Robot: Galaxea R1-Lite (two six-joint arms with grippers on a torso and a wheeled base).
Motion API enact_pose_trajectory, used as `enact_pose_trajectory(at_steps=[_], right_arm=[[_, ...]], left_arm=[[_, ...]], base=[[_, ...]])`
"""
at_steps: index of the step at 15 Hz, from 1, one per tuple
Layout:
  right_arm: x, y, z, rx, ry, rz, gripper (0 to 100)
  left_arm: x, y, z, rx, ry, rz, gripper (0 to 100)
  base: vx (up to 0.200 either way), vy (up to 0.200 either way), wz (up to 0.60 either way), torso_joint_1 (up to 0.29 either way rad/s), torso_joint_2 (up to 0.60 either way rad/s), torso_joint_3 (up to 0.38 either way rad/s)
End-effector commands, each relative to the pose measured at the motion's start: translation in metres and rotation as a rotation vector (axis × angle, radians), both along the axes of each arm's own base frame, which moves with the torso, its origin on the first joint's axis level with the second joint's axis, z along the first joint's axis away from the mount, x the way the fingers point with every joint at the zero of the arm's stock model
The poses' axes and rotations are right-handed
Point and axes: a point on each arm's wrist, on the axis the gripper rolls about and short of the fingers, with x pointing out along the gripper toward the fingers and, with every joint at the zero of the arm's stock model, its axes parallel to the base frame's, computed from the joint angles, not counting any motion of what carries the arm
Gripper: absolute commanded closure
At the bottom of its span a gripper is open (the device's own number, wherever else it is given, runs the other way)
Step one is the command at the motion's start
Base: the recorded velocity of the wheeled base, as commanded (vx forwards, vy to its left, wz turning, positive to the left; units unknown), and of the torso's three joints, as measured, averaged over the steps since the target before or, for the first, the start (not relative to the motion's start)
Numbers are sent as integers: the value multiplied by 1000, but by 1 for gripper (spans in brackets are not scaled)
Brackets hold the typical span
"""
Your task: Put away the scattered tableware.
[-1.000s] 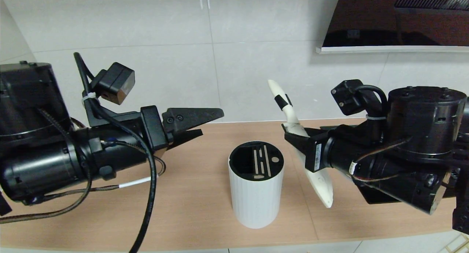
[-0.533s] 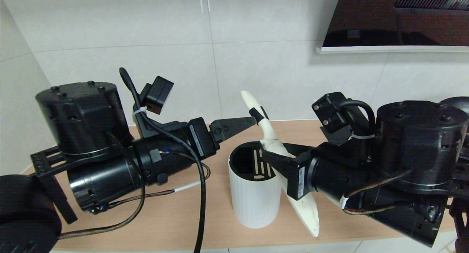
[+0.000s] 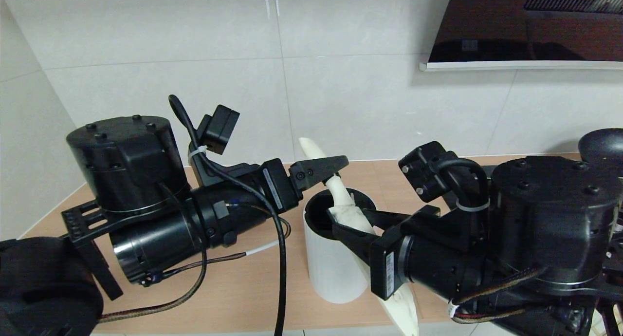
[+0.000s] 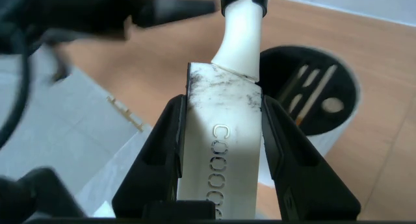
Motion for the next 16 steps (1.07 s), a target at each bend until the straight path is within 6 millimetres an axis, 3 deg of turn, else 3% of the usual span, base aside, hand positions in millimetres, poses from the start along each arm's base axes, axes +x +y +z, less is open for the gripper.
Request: enact_pose_trajectory(at_steps=[1, 11, 12, 16], right_arm=[[-2, 3, -3, -8, 6, 9, 100], [-4, 6, -5, -7, 2, 22, 100], [-4, 6, -5, -9, 3, 22, 100], [-3, 7, -9, -21, 7, 21, 100]], left_arm=[[3, -3, -7, 11, 14, 1, 0], [4, -4, -11, 19, 21, -2, 0], [4, -4, -11, 19, 21, -2, 100], [4, -4, -10, 18, 20, -3, 100]], base=[[0, 0, 0, 0, 0, 0], [0, 0, 0, 0, 0, 0], [0, 0, 0, 0, 0, 0], [0, 0, 0, 0, 0, 0]])
